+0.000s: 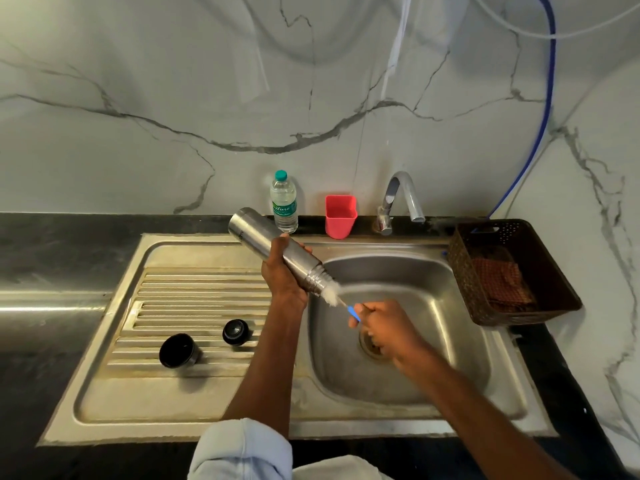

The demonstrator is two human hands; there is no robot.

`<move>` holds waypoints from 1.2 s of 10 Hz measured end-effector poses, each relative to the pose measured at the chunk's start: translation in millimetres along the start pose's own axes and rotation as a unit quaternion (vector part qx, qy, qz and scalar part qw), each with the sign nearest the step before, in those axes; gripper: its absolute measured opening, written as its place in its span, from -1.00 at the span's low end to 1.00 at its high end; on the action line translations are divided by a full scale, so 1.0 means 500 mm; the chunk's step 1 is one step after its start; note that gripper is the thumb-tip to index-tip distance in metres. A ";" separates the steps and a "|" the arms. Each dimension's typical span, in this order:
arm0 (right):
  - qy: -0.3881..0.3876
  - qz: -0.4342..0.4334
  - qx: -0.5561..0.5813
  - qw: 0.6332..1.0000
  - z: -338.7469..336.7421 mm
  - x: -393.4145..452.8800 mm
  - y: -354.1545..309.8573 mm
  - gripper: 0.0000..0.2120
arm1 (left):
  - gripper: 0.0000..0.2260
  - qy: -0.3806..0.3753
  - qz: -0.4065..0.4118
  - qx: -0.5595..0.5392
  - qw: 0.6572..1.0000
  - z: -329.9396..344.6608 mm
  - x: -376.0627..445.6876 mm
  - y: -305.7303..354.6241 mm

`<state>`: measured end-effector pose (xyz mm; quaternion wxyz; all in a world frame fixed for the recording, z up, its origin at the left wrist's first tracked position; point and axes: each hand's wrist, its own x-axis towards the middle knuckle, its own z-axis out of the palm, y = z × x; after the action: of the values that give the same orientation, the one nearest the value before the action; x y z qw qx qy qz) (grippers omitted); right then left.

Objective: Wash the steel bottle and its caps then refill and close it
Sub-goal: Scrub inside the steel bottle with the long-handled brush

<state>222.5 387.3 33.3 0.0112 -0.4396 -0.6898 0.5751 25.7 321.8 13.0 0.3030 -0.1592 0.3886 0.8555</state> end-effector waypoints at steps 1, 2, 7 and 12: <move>-0.197 0.171 0.285 0.922 -0.046 -0.015 0.010 -0.72 | -0.59 -0.077 -0.034 -0.005 0.996 -0.010 -0.004 0.011; -0.063 0.001 0.075 0.995 -0.037 -0.028 0.030 -0.71 | -0.53 -0.103 -0.051 0.033 0.993 -0.009 0.000 0.009; -0.228 0.207 0.298 0.903 -0.036 -0.008 -0.024 -0.68 | -0.50 -0.075 -0.129 0.041 0.988 0.019 -0.006 0.001; -0.217 0.193 0.359 0.887 -0.019 -0.019 -0.047 -0.81 | -0.56 -0.110 -0.054 -0.030 0.992 0.031 -0.019 0.003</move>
<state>219.4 389.9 60.1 -0.0922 -0.3941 -0.3231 0.8554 31.3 329.1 28.7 0.3845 -0.0937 0.3178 0.8616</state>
